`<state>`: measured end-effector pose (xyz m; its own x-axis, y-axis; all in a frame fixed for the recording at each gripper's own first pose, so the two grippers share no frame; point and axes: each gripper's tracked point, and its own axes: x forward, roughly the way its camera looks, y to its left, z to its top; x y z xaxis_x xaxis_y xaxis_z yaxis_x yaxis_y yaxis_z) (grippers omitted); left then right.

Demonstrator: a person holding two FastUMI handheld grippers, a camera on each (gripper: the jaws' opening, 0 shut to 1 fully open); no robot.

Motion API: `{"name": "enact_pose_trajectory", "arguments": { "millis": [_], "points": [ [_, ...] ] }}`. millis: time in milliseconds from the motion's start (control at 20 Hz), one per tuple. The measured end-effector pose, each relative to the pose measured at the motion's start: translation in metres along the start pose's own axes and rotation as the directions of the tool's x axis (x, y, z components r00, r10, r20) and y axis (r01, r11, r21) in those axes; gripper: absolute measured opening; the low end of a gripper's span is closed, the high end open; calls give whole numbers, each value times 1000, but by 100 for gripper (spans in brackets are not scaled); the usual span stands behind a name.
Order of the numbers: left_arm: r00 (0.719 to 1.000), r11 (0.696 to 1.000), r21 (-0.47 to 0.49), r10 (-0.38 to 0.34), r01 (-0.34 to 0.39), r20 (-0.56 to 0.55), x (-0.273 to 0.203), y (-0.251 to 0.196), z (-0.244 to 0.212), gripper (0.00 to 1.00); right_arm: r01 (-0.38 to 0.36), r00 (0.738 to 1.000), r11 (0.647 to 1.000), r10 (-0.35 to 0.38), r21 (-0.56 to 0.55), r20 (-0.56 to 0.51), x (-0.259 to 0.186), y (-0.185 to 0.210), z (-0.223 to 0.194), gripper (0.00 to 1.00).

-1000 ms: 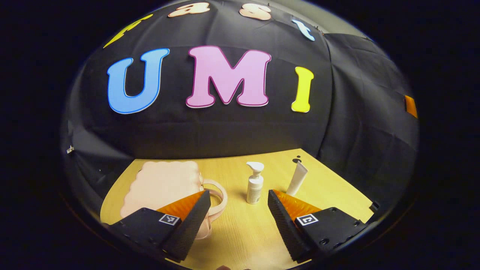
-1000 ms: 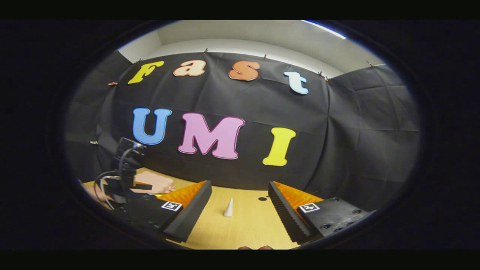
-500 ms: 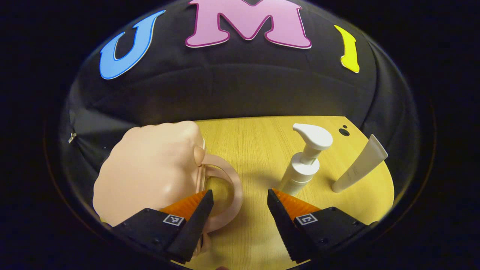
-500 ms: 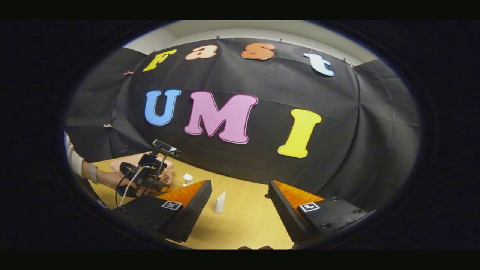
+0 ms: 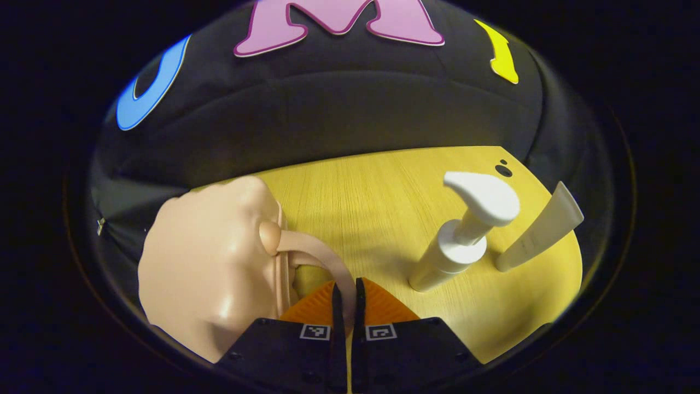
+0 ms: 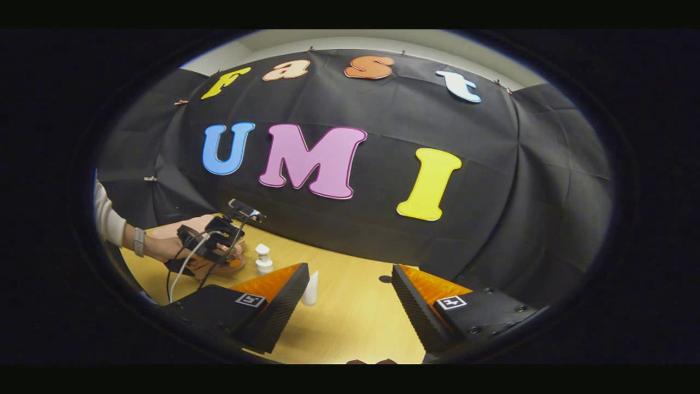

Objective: First open the suitcase, pack the skin care products into it, and then close the suitcase.

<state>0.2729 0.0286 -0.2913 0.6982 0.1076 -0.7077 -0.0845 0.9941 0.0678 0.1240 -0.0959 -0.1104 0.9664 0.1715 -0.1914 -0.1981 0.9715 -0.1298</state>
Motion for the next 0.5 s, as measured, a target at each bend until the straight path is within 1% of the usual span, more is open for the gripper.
{"name": "enact_pose_trajectory", "arguments": {
  "millis": [100,150,200,250,350,500],
  "points": [
    [999,999,-15,-30,30,11,-20,5,16,8,8,1000,1000,-8,-14,4,3,8,4,96],
    [996,996,-45,-81,83,35,-47,12,31,8,10,1000,1000,-10,-22,10,4,15,8,97],
    [994,994,-45,-97,100,54,-64,22,42,8,7,1000,1000,-6,-26,11,7,21,10,97],
    [992,994,-34,-103,106,77,-84,40,52,9,3,1000,1000,-3,-29,12,10,29,12,97],
    [989,995,-15,-93,95,113,-121,72,70,8,-5,1000,1000,6,-27,20,14,44,19,98],
    [983,996,-31,-81,87,166,-174,140,91,8,-29,999,1000,29,-4,28,21,69,28,96]
  ]
}}
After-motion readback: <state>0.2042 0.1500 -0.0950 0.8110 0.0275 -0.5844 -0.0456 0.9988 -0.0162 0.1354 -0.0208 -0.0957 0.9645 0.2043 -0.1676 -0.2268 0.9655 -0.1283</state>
